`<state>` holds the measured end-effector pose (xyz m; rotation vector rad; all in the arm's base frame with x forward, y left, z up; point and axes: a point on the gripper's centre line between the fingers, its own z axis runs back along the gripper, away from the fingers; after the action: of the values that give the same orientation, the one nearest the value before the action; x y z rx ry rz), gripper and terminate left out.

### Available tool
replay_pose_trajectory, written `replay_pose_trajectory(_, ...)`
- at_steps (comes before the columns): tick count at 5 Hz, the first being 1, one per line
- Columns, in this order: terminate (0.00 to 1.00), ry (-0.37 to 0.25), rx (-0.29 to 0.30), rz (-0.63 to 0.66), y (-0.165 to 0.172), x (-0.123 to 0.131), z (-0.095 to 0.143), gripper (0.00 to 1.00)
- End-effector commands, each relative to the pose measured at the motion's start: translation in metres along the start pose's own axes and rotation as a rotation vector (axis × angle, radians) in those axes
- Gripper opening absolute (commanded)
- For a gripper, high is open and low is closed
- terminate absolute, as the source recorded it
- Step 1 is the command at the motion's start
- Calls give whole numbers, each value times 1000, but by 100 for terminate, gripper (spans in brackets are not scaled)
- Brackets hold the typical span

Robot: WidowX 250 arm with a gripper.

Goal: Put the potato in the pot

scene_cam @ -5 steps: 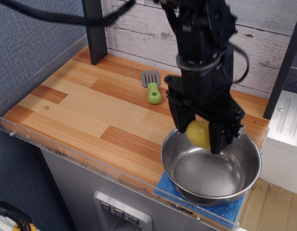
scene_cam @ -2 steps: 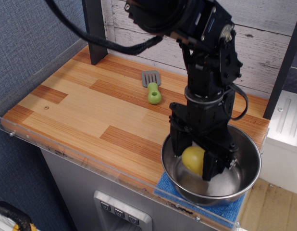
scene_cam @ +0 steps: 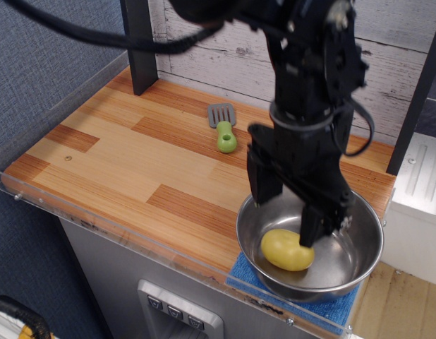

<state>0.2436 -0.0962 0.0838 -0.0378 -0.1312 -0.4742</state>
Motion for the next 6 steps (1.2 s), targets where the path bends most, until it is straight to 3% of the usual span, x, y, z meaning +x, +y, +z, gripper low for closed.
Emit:
replay_pose_trajectory(1, 0, -169, 64, 59, 36, -13, 76, 100)
replay_pose_trajectory(2, 0, -166, 79, 172, 68, -22, 92, 100)
replay_pose_trajectory(4, 0, -109, 38, 361, 97, -36, 77, 100)
replay_pose_trajectory(5, 0, -82, 62, 412, 99, -45, 74, 100)
replay_pose_trajectory(6, 0, -48, 39, 353, 103, -47, 73, 100)
